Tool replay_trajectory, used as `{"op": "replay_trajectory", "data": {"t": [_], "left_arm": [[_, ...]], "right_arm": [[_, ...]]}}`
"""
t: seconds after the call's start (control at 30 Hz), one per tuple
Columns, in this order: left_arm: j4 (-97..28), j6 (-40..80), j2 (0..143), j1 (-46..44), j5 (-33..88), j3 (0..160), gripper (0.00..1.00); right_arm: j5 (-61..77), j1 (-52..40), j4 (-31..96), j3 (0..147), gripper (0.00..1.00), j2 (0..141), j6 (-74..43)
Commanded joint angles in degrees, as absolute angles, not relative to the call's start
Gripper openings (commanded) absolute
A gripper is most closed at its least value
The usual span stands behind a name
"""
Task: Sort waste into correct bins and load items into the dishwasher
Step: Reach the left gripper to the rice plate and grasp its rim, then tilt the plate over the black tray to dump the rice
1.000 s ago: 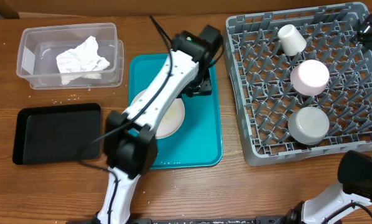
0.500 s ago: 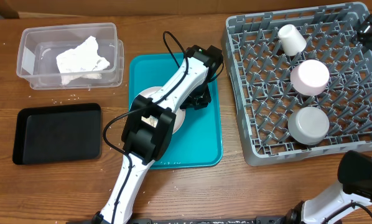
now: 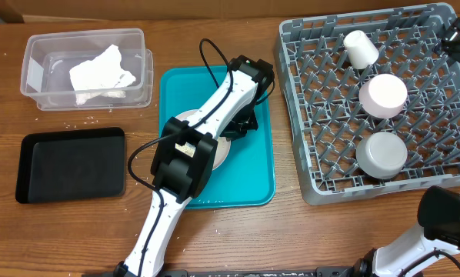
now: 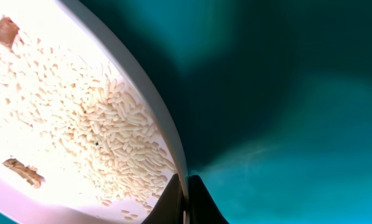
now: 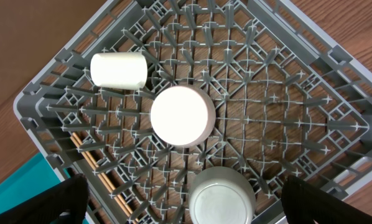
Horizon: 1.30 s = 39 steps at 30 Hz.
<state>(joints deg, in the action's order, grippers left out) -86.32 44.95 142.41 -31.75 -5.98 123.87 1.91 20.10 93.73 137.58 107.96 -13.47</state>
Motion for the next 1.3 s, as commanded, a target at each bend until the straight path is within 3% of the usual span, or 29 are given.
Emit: {"op": "replay_trajectory", "data": {"t": [0.0, 0.13, 0.5, 0.8, 1.27], "left_arm": [[-89.08, 48.66, 143.57, -31.48, -8.56, 127.63, 0.04], [-96.40, 53.25, 143.57, -31.42, -13.45, 133.19, 0.04], [-96.86, 51.94, 136.35, -25.80, -13.93, 136.31, 0.04], [-96.86, 52.27, 128.66, -11.68, -8.38, 136.29, 0.04], [-96.82, 48.62, 128.66, 10.28, 3.77, 136.00, 0.04]], "right_arm": [[1.56, 20.10, 93.56, 137.95, 1.00, 107.70, -13.76], [1.56, 20.10, 93.56, 137.95, 1.00, 107.70, -13.76], [1.56, 20.10, 93.54, 137.95, 1.00, 107.70, -13.76], [1.54, 20.10, 93.56, 137.95, 1.00, 107.70, -13.76], [1.56, 20.10, 93.56, 137.95, 1.00, 107.70, -13.76]]}}
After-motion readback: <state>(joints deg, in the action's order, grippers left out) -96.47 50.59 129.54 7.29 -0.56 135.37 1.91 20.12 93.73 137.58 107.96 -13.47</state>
